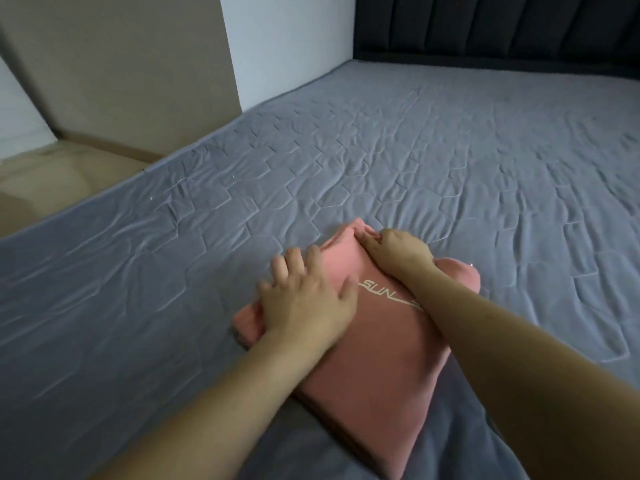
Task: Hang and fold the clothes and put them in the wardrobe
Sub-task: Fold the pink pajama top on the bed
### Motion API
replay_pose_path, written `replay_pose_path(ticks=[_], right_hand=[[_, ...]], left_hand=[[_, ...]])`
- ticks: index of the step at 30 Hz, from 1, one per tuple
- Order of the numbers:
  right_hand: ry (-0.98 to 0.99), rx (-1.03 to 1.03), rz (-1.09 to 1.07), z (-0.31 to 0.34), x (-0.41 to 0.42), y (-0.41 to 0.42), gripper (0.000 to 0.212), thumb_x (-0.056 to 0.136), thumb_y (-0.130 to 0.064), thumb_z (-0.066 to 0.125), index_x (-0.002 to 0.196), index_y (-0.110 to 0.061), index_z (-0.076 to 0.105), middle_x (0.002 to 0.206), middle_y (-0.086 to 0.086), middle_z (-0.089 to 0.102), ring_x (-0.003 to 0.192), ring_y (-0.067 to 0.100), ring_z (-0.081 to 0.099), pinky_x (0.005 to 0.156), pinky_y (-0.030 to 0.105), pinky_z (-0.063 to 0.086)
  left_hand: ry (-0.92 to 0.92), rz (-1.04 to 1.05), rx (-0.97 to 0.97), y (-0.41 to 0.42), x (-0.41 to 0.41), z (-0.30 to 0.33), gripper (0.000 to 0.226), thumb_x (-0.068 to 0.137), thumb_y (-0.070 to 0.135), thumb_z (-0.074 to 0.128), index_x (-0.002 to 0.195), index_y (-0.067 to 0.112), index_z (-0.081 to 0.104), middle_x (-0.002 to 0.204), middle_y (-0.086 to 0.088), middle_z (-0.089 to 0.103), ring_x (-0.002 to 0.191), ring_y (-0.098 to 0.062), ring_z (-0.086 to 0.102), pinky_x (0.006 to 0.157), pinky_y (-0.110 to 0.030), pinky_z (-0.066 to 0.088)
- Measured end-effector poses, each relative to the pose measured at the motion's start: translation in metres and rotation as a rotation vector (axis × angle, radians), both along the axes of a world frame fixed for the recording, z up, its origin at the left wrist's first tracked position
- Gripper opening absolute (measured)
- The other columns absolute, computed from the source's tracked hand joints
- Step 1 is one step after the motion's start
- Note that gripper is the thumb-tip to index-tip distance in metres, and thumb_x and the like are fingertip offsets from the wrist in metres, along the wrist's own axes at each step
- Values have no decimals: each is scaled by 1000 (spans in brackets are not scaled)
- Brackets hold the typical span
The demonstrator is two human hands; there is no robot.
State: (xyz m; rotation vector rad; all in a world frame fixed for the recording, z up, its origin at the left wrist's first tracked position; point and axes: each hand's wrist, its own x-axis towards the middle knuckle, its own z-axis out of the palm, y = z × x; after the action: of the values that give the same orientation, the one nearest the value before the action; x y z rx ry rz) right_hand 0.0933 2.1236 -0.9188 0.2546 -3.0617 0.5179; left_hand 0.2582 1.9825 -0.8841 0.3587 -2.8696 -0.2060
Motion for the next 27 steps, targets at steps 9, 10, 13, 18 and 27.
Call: replay_pose_path(ticks=[9, 10, 13, 18, 27], right_hand=[[33, -327, 75, -13, -21, 8, 38, 89, -65, 42, 85, -27, 48, 87, -9, 60, 90, 21, 59, 70, 32, 37], [8, -353, 73, -14, -23, 7, 32, 88, -63, 45, 98, -33, 50, 98, -5, 61, 97, 20, 59, 76, 32, 39], [-86, -460, 103, -7, -26, -3, 59, 85, -59, 57, 135, -30, 45, 123, 2, 61, 117, 19, 55, 99, 36, 42], [-264, -479, 210, 7, -25, -13, 49, 84, -49, 67, 111, -9, 65, 99, -1, 63, 95, 15, 60, 83, 30, 47], [-453, -1014, 30, 146, 26, -14, 14, 96, -13, 57, 83, -16, 60, 71, -4, 59, 50, -7, 54, 50, 9, 42]], left_hand=[[-119, -21, 230, -35, -55, -45, 60, 101, 53, 23, 101, 10, 66, 113, -15, 67, 107, -38, 59, 89, -43, 46], [-112, -17, 225, -36, -57, -48, 59, 101, 52, 24, 101, 10, 66, 113, -14, 67, 108, -37, 59, 89, -43, 45], [-138, -24, 221, -36, -67, -49, 57, 101, 51, 26, 104, 10, 66, 115, -14, 66, 111, -38, 58, 91, -42, 44], [-127, -13, 265, -40, -70, -51, 58, 97, 59, 26, 90, 16, 65, 107, -8, 69, 104, -35, 60, 81, -39, 44], [-370, 47, 692, -63, -21, 67, 55, 103, 48, 33, 109, 6, 68, 120, -22, 65, 116, -34, 59, 99, -38, 45]])
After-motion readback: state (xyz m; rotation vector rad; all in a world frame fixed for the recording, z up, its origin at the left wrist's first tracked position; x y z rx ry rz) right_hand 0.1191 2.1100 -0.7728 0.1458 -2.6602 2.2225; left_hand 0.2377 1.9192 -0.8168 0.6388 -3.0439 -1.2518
